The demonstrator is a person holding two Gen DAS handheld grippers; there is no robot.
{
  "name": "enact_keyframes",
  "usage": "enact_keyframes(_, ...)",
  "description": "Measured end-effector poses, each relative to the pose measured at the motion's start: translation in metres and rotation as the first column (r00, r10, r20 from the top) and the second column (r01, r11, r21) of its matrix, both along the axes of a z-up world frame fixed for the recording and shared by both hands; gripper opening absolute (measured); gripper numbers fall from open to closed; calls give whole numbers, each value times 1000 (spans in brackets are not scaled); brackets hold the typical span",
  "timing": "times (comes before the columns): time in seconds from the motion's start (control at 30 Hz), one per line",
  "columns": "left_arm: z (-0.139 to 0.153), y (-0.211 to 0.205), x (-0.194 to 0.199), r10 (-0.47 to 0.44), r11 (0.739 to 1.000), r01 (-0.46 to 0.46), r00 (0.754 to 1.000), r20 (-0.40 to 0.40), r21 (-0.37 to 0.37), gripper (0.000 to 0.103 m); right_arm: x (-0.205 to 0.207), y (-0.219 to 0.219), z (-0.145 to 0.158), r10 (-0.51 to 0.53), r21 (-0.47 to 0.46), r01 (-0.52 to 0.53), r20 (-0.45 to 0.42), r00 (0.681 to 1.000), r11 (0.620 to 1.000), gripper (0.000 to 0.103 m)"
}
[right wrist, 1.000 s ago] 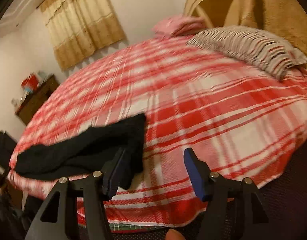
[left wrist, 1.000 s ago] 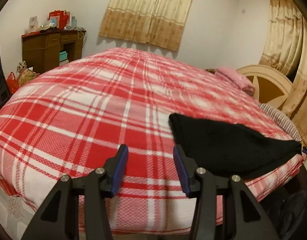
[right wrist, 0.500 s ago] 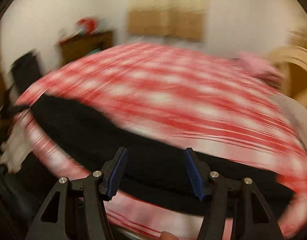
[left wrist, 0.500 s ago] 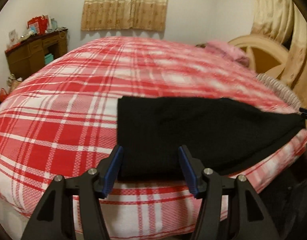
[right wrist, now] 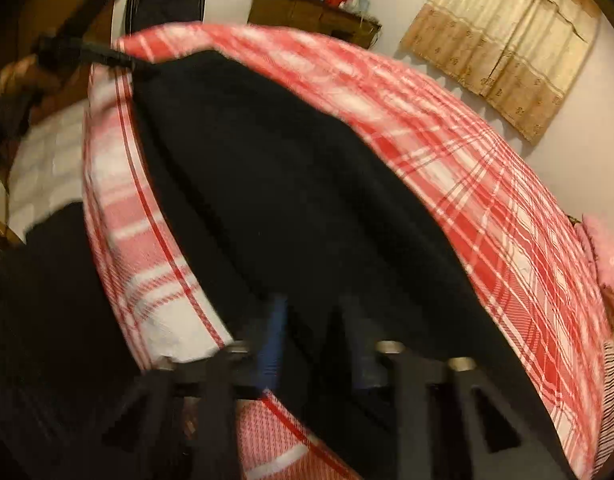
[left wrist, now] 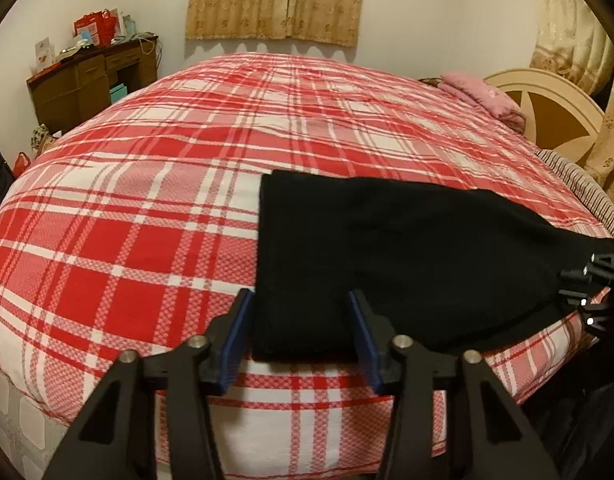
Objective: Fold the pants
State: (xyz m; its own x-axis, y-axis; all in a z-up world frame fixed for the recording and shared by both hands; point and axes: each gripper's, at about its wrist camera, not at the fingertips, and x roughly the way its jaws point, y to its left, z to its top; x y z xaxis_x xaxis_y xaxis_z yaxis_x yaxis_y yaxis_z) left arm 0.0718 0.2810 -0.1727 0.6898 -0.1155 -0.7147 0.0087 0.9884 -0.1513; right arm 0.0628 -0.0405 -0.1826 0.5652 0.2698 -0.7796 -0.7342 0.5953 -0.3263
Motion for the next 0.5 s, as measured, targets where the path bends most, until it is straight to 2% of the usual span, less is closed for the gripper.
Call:
enact_keyframes(0.07,1,5,1,6,1000,-6,1000,-10,-22,40,3,-1,1,3,20,-3,-20,1000,1000,8)
enact_keyframes(0.13,2,9,0,8,999,-9,1000,-15,-38,35,3,-1,6,-5,38,7,-34,999,999,4)
enact_keyframes(0.27,5,16,-2,9,997,-11,1000,-23,-83,24,-8,-3,27,11,89,-5,-72,997,996,3)
enact_keyframes(0.37,6,15,-2,3,997,-5,1000,-27,-81,24,-21,-1,36,33,106,-23,-91,995,994,3)
enact_keyframes(0.4,6,15,-3,0,997,-2,1000,-30,-77,24,-23,1,33,39,103,-30,-90,995,994,3)
enact_keyframes(0.47,6,15,-3,-4,997,1,999,-40,-77,24,-22,6,18,34,39,-32,-67,997,999,3)
enact_keyframes(0.5,7,17,-5,-5,997,2,999,-42,-81,24,-18,7,7,27,15,-26,-87,996,1000,3)
